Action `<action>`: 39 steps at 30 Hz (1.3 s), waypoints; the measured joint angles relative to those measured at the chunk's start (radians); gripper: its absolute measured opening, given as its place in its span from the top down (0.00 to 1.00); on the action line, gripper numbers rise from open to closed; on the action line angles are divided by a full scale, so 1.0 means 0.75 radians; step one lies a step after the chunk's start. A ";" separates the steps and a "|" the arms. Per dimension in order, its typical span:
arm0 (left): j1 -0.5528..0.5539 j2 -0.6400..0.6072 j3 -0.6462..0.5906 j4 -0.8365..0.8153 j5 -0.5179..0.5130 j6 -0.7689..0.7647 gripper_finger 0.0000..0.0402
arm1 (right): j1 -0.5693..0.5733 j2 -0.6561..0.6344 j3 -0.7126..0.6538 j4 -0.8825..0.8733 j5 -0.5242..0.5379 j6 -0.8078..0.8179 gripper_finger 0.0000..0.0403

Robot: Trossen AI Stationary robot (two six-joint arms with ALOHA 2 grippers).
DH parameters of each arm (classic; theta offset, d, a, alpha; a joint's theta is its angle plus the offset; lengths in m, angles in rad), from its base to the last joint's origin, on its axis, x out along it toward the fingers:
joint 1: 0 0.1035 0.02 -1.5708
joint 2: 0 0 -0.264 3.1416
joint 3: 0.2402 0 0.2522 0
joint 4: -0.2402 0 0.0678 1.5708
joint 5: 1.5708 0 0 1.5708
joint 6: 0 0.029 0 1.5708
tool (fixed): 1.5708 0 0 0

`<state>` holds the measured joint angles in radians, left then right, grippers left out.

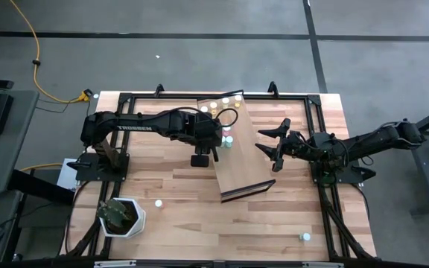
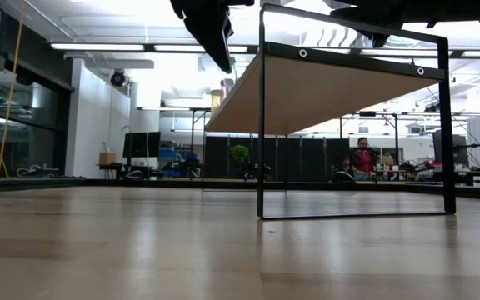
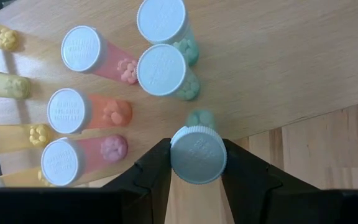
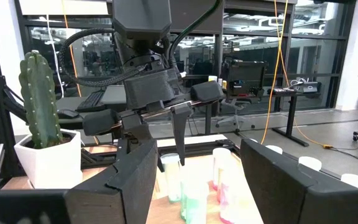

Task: Pick and place medicine bottles onto shelf by color
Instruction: Put the blue pill bottle on the shelf aligned with the other blue pill bottles

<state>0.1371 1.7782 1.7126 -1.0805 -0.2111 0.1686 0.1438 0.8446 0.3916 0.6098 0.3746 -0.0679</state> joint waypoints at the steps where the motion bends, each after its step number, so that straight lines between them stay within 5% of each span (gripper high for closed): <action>1: 0.000 0.000 0.000 0.000 0.000 0.000 0.71 | 0.000 0.000 0.000 0.000 0.000 0.000 0.45; 18: 0.000 0.000 0.000 0.000 -0.001 -0.001 0.54 | 0.000 0.000 0.000 -0.001 0.000 0.000 0.45; 39: 0.002 -0.013 -0.001 -0.190 -0.232 -0.145 0.53 | 0.000 0.000 0.000 -0.006 0.000 0.000 0.45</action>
<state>0.1387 1.7682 1.7119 -1.2233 -0.3848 0.0596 0.1437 0.8445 0.3918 0.6054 0.3745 -0.0681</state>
